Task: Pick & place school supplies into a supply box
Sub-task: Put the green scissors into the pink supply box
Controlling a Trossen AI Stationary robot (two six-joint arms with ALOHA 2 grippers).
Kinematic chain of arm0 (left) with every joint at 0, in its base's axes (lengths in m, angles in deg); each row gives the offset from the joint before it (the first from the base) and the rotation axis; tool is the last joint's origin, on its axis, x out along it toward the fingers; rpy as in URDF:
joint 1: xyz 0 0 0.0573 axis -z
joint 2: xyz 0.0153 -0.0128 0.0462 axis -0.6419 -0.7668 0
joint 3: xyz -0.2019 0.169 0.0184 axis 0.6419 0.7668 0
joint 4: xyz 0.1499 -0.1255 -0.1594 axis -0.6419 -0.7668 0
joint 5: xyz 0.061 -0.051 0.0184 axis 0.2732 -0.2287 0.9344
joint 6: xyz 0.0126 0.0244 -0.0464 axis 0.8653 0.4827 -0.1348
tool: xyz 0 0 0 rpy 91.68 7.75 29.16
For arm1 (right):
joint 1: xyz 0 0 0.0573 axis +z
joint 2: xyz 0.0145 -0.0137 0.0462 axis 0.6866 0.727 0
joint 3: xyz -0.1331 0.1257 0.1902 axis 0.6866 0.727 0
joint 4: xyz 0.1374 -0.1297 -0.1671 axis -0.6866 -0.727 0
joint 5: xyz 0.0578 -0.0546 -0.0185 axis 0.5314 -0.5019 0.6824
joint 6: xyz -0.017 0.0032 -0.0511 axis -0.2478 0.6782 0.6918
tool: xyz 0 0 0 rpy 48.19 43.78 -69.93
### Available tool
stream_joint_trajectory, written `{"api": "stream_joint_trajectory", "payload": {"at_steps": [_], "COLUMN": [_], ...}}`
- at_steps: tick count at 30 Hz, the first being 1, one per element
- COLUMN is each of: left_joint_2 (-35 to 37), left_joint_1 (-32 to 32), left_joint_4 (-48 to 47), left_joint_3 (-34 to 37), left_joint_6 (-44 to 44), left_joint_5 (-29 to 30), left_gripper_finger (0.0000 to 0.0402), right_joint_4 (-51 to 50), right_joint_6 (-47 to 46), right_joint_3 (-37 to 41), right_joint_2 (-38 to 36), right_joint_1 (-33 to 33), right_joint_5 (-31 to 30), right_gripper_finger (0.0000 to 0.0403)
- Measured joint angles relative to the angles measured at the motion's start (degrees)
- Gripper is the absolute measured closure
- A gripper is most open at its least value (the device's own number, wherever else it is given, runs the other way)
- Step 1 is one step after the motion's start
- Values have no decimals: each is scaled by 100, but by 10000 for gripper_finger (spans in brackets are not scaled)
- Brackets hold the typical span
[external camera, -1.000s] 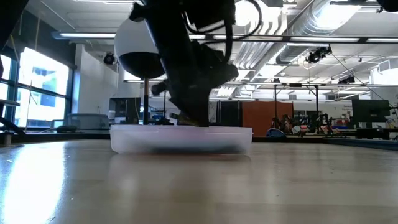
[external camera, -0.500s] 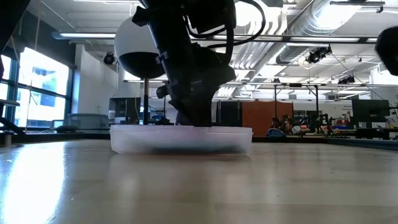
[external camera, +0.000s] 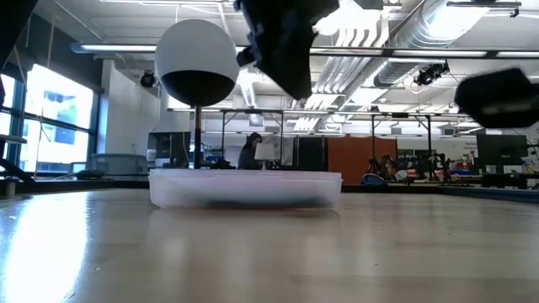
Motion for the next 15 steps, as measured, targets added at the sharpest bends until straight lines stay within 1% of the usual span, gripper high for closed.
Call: {"api": "stream_joint_trajectory", "payload": {"at_steps": [3,7,11,15], "left_joint_2": [0,0,0,0], "left_joint_1": [0,10,121,378], "left_joint_4": [-718,-2015,-3063,-4042], "left_joint_3": [-530,-1343,-2036,-2612], "left_joint_6": [65,34,-270,-816], "left_joint_5": [52,319,741,1143], "left_gripper_finger": [268,268,268,268], "right_joint_4": [364,703,685,621], "right_joint_6": [-3,-41,11,279], "right_joint_3": [280,557,588,617], "right_joint_2": [-30,-39,-76,-352], "right_joint_1": [-61,-44,-38,-37], "right_joint_5": [263,303,193,144], "right_gripper_finger": [348,348,348,348]}}
